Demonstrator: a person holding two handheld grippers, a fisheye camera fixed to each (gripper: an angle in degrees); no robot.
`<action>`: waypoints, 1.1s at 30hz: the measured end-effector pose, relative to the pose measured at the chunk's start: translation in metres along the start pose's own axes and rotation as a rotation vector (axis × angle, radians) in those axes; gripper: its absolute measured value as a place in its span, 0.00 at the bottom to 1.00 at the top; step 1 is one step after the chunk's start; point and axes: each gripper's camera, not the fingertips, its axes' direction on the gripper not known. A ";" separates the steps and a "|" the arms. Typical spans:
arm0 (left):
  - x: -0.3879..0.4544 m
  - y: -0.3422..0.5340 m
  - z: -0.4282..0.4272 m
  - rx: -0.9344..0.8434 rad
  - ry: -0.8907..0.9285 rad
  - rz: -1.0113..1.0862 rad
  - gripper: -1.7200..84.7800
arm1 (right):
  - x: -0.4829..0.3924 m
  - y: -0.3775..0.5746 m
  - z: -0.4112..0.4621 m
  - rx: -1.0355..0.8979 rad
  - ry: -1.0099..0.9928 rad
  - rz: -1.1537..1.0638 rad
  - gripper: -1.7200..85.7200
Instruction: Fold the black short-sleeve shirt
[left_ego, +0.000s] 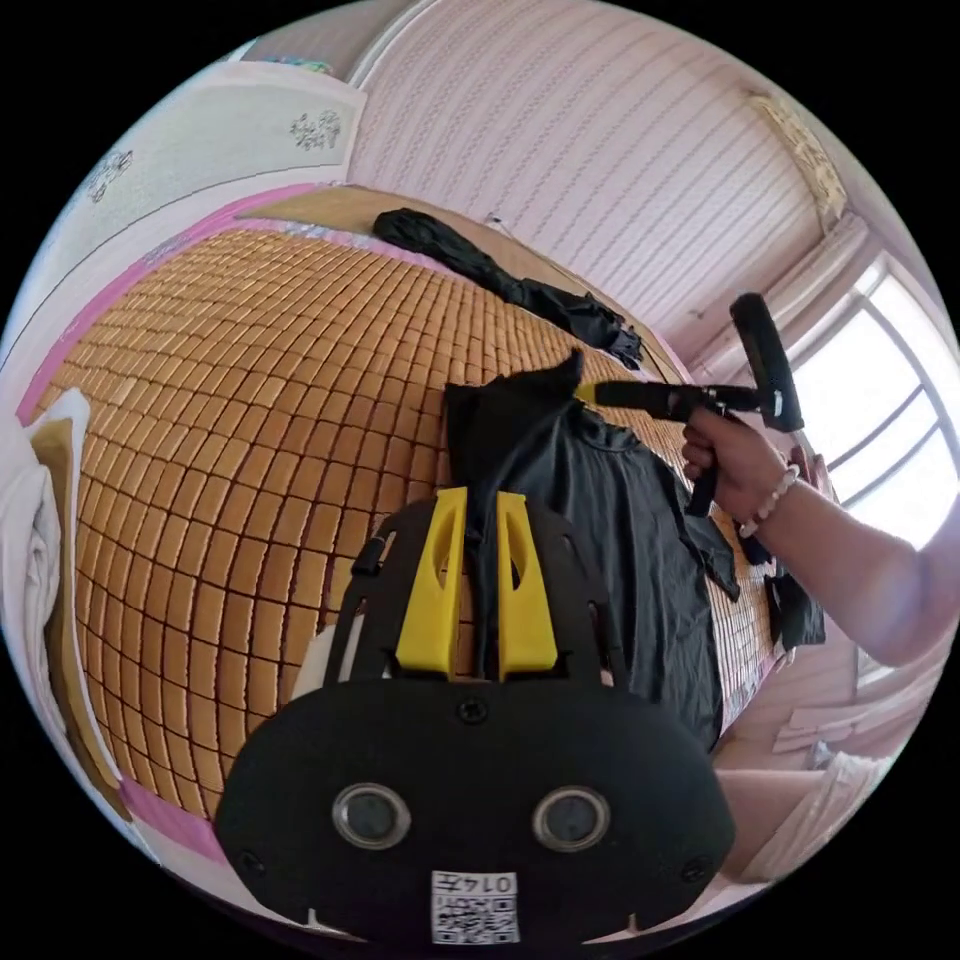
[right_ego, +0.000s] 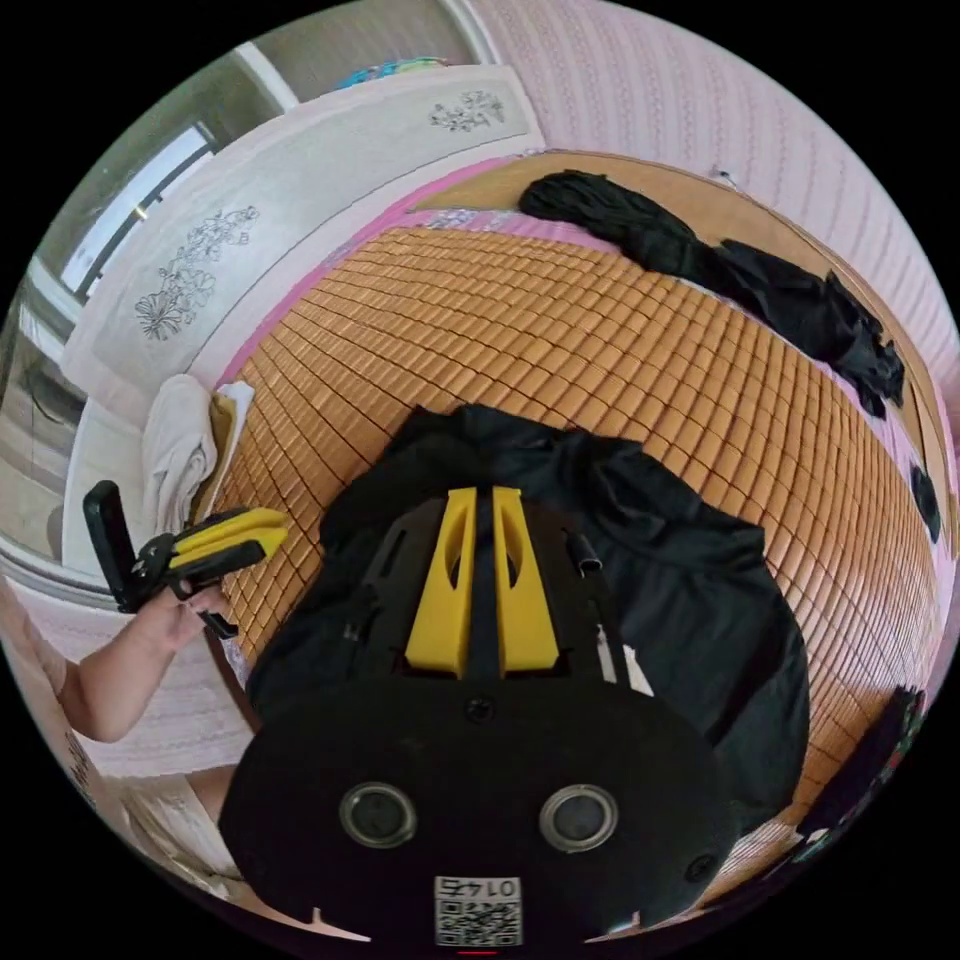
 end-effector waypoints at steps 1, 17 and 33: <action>0.005 0.000 -0.004 -0.007 0.005 0.034 0.09 | 0.018 0.009 0.004 -0.038 0.001 0.065 0.10; 0.046 -0.073 0.049 -0.157 -0.029 0.138 0.10 | 0.059 -0.016 0.075 -0.041 -0.095 0.214 0.11; 0.029 -0.003 -0.101 0.188 -0.175 -0.113 0.01 | -0.047 -0.071 0.058 0.140 -0.457 -0.111 0.03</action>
